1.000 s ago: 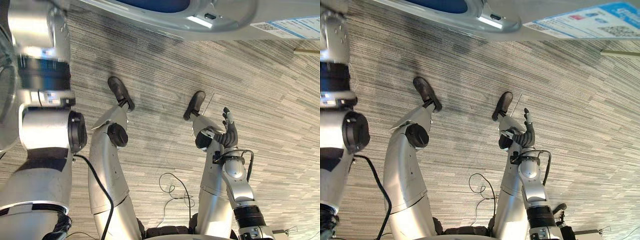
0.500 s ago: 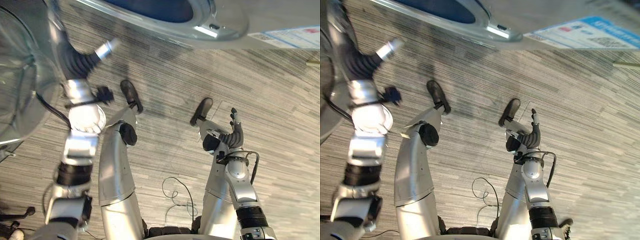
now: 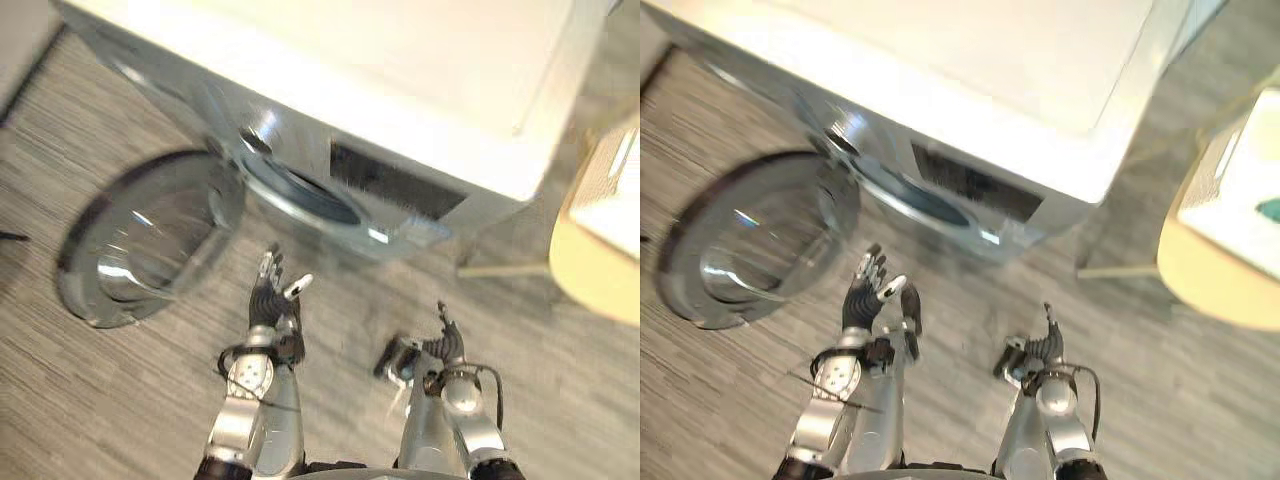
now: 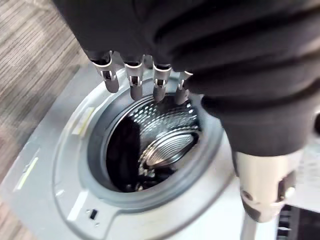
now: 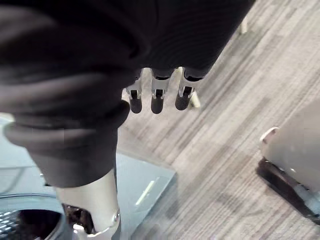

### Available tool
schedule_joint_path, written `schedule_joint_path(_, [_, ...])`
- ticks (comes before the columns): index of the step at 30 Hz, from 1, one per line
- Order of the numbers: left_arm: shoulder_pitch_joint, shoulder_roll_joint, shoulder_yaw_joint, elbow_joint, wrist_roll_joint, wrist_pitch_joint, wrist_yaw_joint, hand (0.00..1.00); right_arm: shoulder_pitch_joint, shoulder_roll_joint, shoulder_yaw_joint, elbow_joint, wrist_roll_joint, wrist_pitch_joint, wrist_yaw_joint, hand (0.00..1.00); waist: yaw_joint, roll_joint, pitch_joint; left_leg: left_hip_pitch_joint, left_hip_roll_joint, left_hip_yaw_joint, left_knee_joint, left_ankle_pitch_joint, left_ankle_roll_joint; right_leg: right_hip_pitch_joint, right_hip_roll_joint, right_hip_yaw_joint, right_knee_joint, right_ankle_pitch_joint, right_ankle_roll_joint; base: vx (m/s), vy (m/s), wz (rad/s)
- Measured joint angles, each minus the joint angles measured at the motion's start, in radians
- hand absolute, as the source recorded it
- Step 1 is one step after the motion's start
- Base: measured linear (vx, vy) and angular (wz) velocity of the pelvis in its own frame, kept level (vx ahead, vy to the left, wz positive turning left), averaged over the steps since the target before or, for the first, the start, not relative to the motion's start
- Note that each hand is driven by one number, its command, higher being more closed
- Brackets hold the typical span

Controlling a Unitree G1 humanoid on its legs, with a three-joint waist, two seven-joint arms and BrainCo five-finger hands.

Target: Pick up the laundry basket with both hands and put the clothes into the washing machine.

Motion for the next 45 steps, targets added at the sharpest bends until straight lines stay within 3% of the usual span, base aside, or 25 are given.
schedule_joint_path(2, [0.024, -0.02, 0.029, 0.002, -0.002, 0.003, -0.02, 0.0, 0.001, -0.005, 0.005, 0.013, 0.018, -0.001, 0.017, 0.0, -0.004, 0.025, -0.037, 0.039, 0.046, 0.027, 0.263, -0.088, 0.043, 0.107, 0.004, -0.04, -0.072, 0.026, -0.014, 0.2, -0.161, 0.14])
schedule_joint_path(4, [0.057, -0.04, 0.038, 0.006, -0.012, 0.009, -0.039, 0.0, 0.036, -0.005, 0.005, 0.012, 0.021, -0.001, 0.03, 0.0, -0.024, 0.042, -0.077, 0.122, 0.076, -0.01, 0.424, -0.191, 0.004, 0.186, 0.031, -0.047, -0.123, 0.046, -0.005, 0.07, -0.003, -0.16])
schedule_joint_path(7, [0.083, -0.047, 0.036, 0.046, -0.009, 0.016, -0.06, 0.0, 0.081, 0.009, -0.007, 0.01, 0.027, 0.0, 0.06, 0.0, -0.036, 0.069, -0.139, 0.208, 0.052, -0.11, 0.428, -0.262, -0.06, 0.223, 0.055, -0.009, -0.16, 0.085, 0.018, 0.07, 0.178, -0.53])
schedule_joint_path(10, [0.091, -0.038, 0.032, 0.091, 0.011, 0.021, -0.061, 0.0, 0.087, 0.053, -0.025, 0.037, 0.031, 0.004, 0.085, 0.0, -0.069, 0.048, -0.189, 0.308, -0.002, -0.144, 0.223, -0.295, -0.112, 0.218, 0.076, 0.044, -0.297, 0.192, 0.032, -0.01, 0.241, -0.5])
schedule_joint_path(12, [0.063, -0.032, 0.024, 0.138, 0.024, 0.026, -0.063, 0.0, 0.081, 0.071, -0.047, 0.039, 0.052, 0.012, 0.086, 0.0, -0.084, 0.043, -0.186, 0.334, -0.016, -0.125, 0.133, -0.323, -0.087, 0.198, 0.085, 0.074, -0.346, 0.252, 0.042, -0.09, 0.258, -0.46])
schedule_joint_path(15, [0.028, -0.012, 0.014, 0.198, 0.034, 0.05, -0.065, 0.0, 0.083, 0.104, -0.075, 0.027, 0.071, 0.026, 0.084, 0.0, -0.087, -0.004, -0.163, 0.357, -0.067, -0.055, 0.127, -0.331, -0.072, 0.188, 0.073, 0.135, -0.405, 0.338, 0.063, -0.22, 0.239, -0.51])
schedule_joint_path(16, [0.03, -0.014, 0.018, 0.196, 0.034, 0.05, -0.065, 0.0, 0.093, 0.102, -0.079, 0.007, 0.084, 0.027, 0.083, 0.0, -0.086, -0.006, -0.163, 0.356, -0.065, -0.032, 0.141, -0.33, -0.048, 0.184, 0.077, 0.15, -0.426, 0.385, 0.055, -0.21, 0.123, -0.69])
schedule_joint_path(17, [0.047, -0.024, 0.027, 0.19, 0.032, 0.05, -0.064, 0.0, 0.092, 0.105, -0.09, -0.031, 0.097, 0.029, 0.082, 0.0, -0.083, 0.005, -0.162, 0.372, -0.042, 0.021, 0.122, -0.339, 0.023, 0.182, 0.082, 0.152, -0.437, 0.4, 0.034, -0.33, 0.141, -0.89])
schedule_joint_path(18, [0.05, -0.025, 0.05, 0.192, 0.022, 0.051, -0.061, 0.0, 0.097, 0.11, -0.094, -0.089, 0.106, 0.03, 0.077, 0.0, -0.084, -0.001, -0.151, 0.389, -0.039, 0.062, 0.13, -0.34, 0.034, 0.147, 0.059, 0.147, -0.22, 0.288, -0.01, -0.35, 0.111, -0.78])
schedule_joint_path(21, [0.088, -0.026, 0.066, 0.189, 0.01, 0.051, -0.061, 0.0, 0.096, 0.109, -0.096, -0.18, 0.109, 0.024, 0.061, 0.0, -0.082, 0.001, -0.171, 0.415, -0.029, 0.122, 0.1, -0.308, 0.037, 0.177, 0.03, 0.144, 0.004, 0.159, -0.02, -0.24, -0.033, -0.57])
schedule_joint_path(24, [0.126, -0.027, 0.071, 0.19, -0.02, 0.051, -0.062, 0.0, 0.026, 0.099, -0.097, -0.175, 0.126, 0.013, 0.058, 0.0, -0.078, -0.005, -0.238, 0.405, 0.009, 0.191, 0.025, -0.228, -0.01, 0.264, -0.072, 0.126, -0.024, 0.099, -0.001, -0.13, -0.256, -0.77])
schedule_joint_path(27, [0.126, -0.025, 0.092, 0.192, -0.048, 0.05, -0.061, 0.0, -0.046, 0.088, -0.095, -0.145, 0.125, 0.009, 0.055, 0.0, -0.059, -0.017, -0.275, 0.368, 0.075, 0.239, 0.018, -0.197, -0.058, 0.307, -0.138, 0.073, -0.153, 0.114, -0.016, -0.15, -0.444, -0.96])
schedule_joint_path(28, [0.118, -0.023, 0.111, 0.197, -0.065, 0.05, -0.06, 0.0, -0.098, 0.082, -0.086, -0.118, 0.125, 0.009, 0.052, 0.0, -0.05, -0.04, -0.289, 0.353, 0.118, 0.265, 0.024, -0.175, -0.097, 0.322, -0.146, 0.014, -0.236, 0.103, 0.038, -0.15, -0.596, -1.27])
schedule_joint_path(29, [0.107, -0.032, 0.115, 0.23, -0.083, 0.051, -0.06, 0.0, -0.144, 0.064, -0.068, -0.099, 0.125, 0.011, 0.044, 0.0, -0.033, -0.003, -0.296, 0.351, 0.185, 0.268, 0.002, -0.143, -0.143, 0.318, -0.071, -0.039, -0.273, 0.08, 0.162, -0.12, -0.696, -1.35])
schedule_joint_path(30, [0.105, -0.056, 0.108, 0.248, -0.104, 0.055, -0.06, 0.0, -0.158, 0.036, -0.062, -0.098, 0.125, 0.013, 0.039, 0.0, -0.03, 0.037, -0.298, 0.366, 0.24, 0.26, -0.039, -0.099, -0.149, 0.314, 0.009, -0.037, -0.285, 0.083, 0.168, -0.02, -0.65, -1.2])
schedule_joint_path(31, [0.113, -0.073, 0.09, 0.251, -0.112, 0.058, -0.06, 0.0, -0.159, 0.011, -0.052, -0.098, 0.125, 0.014, 0.037, 0.0, -0.033, 0.071, -0.318, 0.395, 0.298, 0.247, -0.079, -0.032, -0.132, 0.309, 0.081, -0.029, -0.284, 0.068, 0.139, 0.06, -0.52, -0.83])
schedule_joint_path(33, [0.115, -0.074, 0.087, 0.251, -0.145, 0.058, -0.061, 0.0, -0.17, 0.002, -0.028, -0.099, 0.125, 0.014, 0.037, 0.0, -0.036, 0.063, -0.326, 0.415, 0.353, 0.242, -0.071, 0.053, -0.057, 0.309, 0.144, -0.011, -0.282, 0.05, 0.1, 0.11, -0.468, -0.8])
schedule_joint_path(34, [0.112, -0.075, 0.099, 0.251, -0.165, 0.058, -0.06, 0.0, -0.182, 0.006, -0.008, -0.104, 0.125, 0.013, 0.037, 0.0, -0.042, 0.043, -0.325, 0.405, 0.39, 0.252, -0.012, 0.137, 0.056, 0.323, 0.187, 0.014, -0.316, 0.052, 0.07, 0.18, -0.543, -1.06])
schedule_joint_path(35, [0.116, -0.075, 0.102, 0.251, -0.184, 0.058, -0.061, 0.0, -0.188, 0.006, 0.008, -0.117, 0.125, 0.01, 0.035, 0.0, -0.035, 0.025, -0.312, 0.355, 0.431, 0.235, 0.147, 0.126, 0.158, 0.362, 0.226, 0.058, -0.387, 0.069, 0.041, 0.18, -0.456, -1.08])
schedule_joint_path(37, [0.125, -0.075, 0.102, 0.25, -0.186, 0.057, -0.064, 0.0, -0.196, 0.007, 0.023, -0.137, 0.126, 0.008, 0.03, 0.0, -0.013, 0.029, -0.305, 0.288, 0.374, 0.107, 0.411, -0.083, 0.172, 0.413, 0.267, 0.121, -0.466, 0.085, 0.016, 0.17, -0.175, -1.16])
schedule_joint_path(38, [0.127, -0.075, 0.106, 0.249, -0.187, 0.057, -0.065, 0.0, -0.21, 0.008, 0.033, -0.152, 0.127, 0.004, 0.024, 0.0, 0.002, 0.039, -0.299, 0.245, 0.283, 0.016, 0.523, -0.189, 0.112, 0.444, 0.284, 0.154, -0.493, 0.088, 0.01, 0.19, -0.104, -1.02])
schedule_joint_path(41, [0.131, -0.075, 0.115, 0.248, -0.196, 0.055, -0.064, 0.0, -0.257, 0.027, 0.045, -0.152, 0.135, -0.006, 0.015, 0.0, 0.029, 0.052, -0.286, 0.179, 0.132, 0.019, 0.574, -0.315, 0.089, 0.502, 0.303, 0.2, -0.536, 0.089, 0.01, 0.21, 0.014, -0.66])
schedule_joint_path(42, [0.132, -0.073, 0.12, 0.244, -0.206, 0.05, -0.064, 0.0, -0.303, 0.045, 0.048, -0.155, 0.135, -0.011, 0.011, 0.0, 0.054, 0.055, -0.278, 0.132, 0.041, 0.055, 0.494, -0.36, 0.09, 0.526, 0.3, 0.21, -0.558, 0.088, 0.011, 0.23, 0.089, -0.45])
schedule_joint_path(44, [0.131, -0.07, 0.134, 0.23, -0.21, 0.049, -0.063, 0.0, -0.339, 0.054, 0.065, -0.159, 0.135, -0.016, 0.003, 0.0, 0.064, 0.06, -0.278, 0.149, 0.013, 0.082, 0.397, -0.388, 0.079, 0.526, 0.294, 0.207, -0.56, 0.083, 0.021, 0.24, 0.088, -0.15])
schedule_joint_path(45, [0.115, -0.067, 0.14, 0.221, -0.214, 0.049, -0.061, 0.0, -0.366, 0.058, 0.083, -0.183, 0.134, -0.018, -0.014, 0.0, 0.064, 0.043, -0.27, 0.193, -0.014, 0.095, 0.304, -0.412, 0.082, 0.524, 0.29, 0.192, -0.575, 0.092, 0.04, 0.27, 0.101, 0.15])
